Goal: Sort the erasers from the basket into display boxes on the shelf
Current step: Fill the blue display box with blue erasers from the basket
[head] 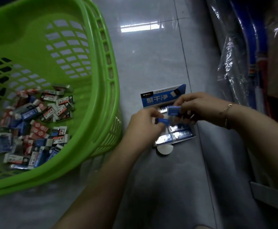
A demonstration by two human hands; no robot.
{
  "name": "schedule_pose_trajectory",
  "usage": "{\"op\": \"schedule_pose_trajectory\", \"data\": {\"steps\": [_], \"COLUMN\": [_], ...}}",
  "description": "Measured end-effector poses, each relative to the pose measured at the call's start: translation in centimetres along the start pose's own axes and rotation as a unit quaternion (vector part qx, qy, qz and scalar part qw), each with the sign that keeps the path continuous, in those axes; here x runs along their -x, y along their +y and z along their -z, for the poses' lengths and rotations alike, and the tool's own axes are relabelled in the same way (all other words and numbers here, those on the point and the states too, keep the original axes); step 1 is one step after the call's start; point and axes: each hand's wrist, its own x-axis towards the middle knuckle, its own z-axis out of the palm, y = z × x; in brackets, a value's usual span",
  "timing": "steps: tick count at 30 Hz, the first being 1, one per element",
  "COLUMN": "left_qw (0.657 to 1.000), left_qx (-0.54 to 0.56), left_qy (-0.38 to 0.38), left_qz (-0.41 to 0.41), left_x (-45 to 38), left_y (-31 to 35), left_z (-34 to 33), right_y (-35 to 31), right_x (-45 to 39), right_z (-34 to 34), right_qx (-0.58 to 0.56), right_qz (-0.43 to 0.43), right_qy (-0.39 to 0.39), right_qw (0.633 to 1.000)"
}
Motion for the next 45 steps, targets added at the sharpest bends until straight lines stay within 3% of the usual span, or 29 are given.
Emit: {"op": "schedule_pose_trajectory", "data": {"steps": [2,4,10,14,18,20,23,32,36,40,42,45], "left_qw": [0.981,0.965,0.974,0.971,0.941,0.924,0.906,0.900,0.898,0.901,0.913,0.956], "left_qx": [0.183,0.250,0.224,0.234,0.315,0.350,0.384,0.405,0.408,0.405,0.380,0.239], "left_qy": [-0.020,-0.033,-0.032,0.034,0.098,0.129,0.157,0.144,0.139,0.130,0.139,0.169], "left_qz": [0.054,0.067,0.030,0.036,0.072,0.089,0.083,0.079,0.088,0.080,0.054,-0.024], "left_x": [0.4,0.6,1.1,1.0,1.4,1.6,2.1,2.3,2.2,2.0,2.0,2.1], "left_y": [0.5,0.6,0.4,-0.1,-1.3,-2.0,-2.6,-3.5,-3.9,-4.3,-4.6,-4.8], "left_z": [0.1,0.4,0.3,-0.1,-0.4,-0.5,-0.8,-2.0,-2.0,-2.2,-2.2,-2.2], "right_y": [0.0,0.0,-0.1,-0.3,0.1,0.6,1.2,2.1,2.0,1.4,1.1,0.8], "right_x": [0.0,0.2,0.8,0.0,-0.9,-1.3,-1.8,-2.2,-1.9,-1.6,-1.7,-1.8], "right_z": [-0.4,-0.5,-0.8,-1.8,-3.3,-4.3,-5.2,-6.2,-6.1,-5.4,-5.3,-5.3], "right_qx": [-0.096,-0.115,0.112,0.020,-0.016,0.043,0.222,0.283,0.254,0.306,0.343,0.357], "right_qz": [-0.002,0.006,0.044,0.065,0.065,0.053,0.063,0.058,0.049,0.055,0.060,0.064], "right_qy": [-0.009,-0.005,-0.023,0.059,0.115,0.103,0.098,0.096,0.045,0.014,0.014,0.014], "right_qw": [0.995,0.993,0.992,0.996,0.991,0.992,0.968,0.953,0.965,0.950,0.937,0.932]}}
